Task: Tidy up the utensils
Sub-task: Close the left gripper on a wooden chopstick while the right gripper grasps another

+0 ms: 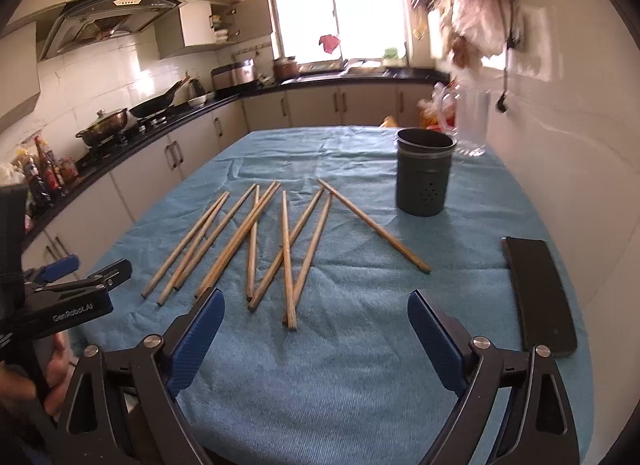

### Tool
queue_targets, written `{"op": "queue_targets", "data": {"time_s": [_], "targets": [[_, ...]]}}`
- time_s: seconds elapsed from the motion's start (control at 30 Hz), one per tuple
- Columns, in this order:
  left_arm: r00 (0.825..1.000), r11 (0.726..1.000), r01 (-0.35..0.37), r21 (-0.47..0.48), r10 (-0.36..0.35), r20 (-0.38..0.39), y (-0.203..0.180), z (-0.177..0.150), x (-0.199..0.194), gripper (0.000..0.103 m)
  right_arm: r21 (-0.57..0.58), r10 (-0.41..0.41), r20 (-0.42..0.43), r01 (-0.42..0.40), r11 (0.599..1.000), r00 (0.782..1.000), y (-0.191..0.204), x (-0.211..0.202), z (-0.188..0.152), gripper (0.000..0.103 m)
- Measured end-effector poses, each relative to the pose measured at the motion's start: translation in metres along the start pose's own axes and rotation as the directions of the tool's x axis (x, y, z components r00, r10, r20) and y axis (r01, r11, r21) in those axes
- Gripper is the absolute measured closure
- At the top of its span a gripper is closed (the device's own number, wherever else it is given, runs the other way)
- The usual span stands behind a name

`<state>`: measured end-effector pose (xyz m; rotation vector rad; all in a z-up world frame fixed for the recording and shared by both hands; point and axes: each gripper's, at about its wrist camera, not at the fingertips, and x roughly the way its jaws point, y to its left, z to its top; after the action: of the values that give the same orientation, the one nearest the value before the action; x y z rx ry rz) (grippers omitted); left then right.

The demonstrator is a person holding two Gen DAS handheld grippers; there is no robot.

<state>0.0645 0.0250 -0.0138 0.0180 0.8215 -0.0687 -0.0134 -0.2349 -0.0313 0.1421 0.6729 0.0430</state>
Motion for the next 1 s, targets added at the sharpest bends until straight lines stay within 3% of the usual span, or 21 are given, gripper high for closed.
{"op": "queue_targets", "data": {"time_s": [0.03, 0.13, 0.2, 0.23, 0.27, 0.33, 0.4, 0.47, 0.6, 0.8, 1.0], "targets": [[1.0, 1.0, 0.019, -0.005, -0.019, -0.021, 0.003, 0.005, 0.005, 0.002, 0.004, 0.015, -0.019, -0.015, 1.0, 1.0, -0.003, 0.004, 0.005, 0.008], [0.998, 0.999, 0.042, -0.02, -0.043, -0.051, 0.011, 0.02, 0.018, 0.019, -0.003, 0.016, -0.074, -0.016, 1.0, 0.997, -0.013, 0.019, 0.024, 0.016], [0.995, 0.998, 0.066, -0.025, -0.067, -0.08, 0.015, 0.034, 0.032, 0.037, 0.001, 0.024, -0.11, -0.025, 1.0, 0.994, -0.02, 0.032, 0.039, 0.026], [0.992, 0.996, 0.08, -0.031, -0.083, -0.098, 0.016, 0.04, 0.039, 0.039, 0.005, 0.03, -0.125, -0.03, 1.0, 0.992, -0.023, 0.038, 0.046, 0.032], [0.986, 0.993, 0.107, -0.042, -0.112, -0.127, 0.019, 0.048, 0.048, 0.039, 0.006, 0.029, -0.141, -0.028, 1.0, 0.99, -0.025, 0.044, 0.053, 0.041], [0.977, 0.988, 0.141, -0.057, -0.149, -0.153, 0.022, 0.059, 0.062, 0.049, -0.013, 0.03, -0.171, -0.032, 0.999, 0.985, -0.025, 0.059, 0.069, 0.043], [0.961, 0.985, 0.162, -0.059, -0.171, -0.216, 0.023, 0.073, 0.084, 0.067, -0.041, 0.018, -0.181, -0.026, 0.999, 0.983, -0.022, 0.072, 0.084, 0.051], [0.948, 0.982, 0.175, -0.064, -0.186, -0.26, 0.023, 0.081, 0.103, 0.069, -0.074, 0.002, -0.201, -0.018, 0.997, 0.98, -0.017, 0.088, 0.097, 0.06], [0.913, 0.977, 0.21, -0.037, -0.209, -0.35, 0.016, 0.096, 0.141, 0.07, -0.04, -0.007, -0.252, -0.004, 0.999, 0.968, -0.021, 0.119, 0.118, 0.06], [0.908, 0.986, 0.166, 0.009, -0.149, -0.392, 0.008, 0.106, 0.172, 0.079, 0.004, 0.004, -0.299, -0.003, 1.0, 0.954, -0.028, 0.138, 0.13, 0.06], [0.907, 0.984, 0.179, 0.015, -0.159, -0.39, -0.003, 0.118, 0.177, 0.079, -0.038, -0.025, -0.334, 0.013, 0.999, 0.942, -0.021, 0.154, 0.133, 0.063]]}}
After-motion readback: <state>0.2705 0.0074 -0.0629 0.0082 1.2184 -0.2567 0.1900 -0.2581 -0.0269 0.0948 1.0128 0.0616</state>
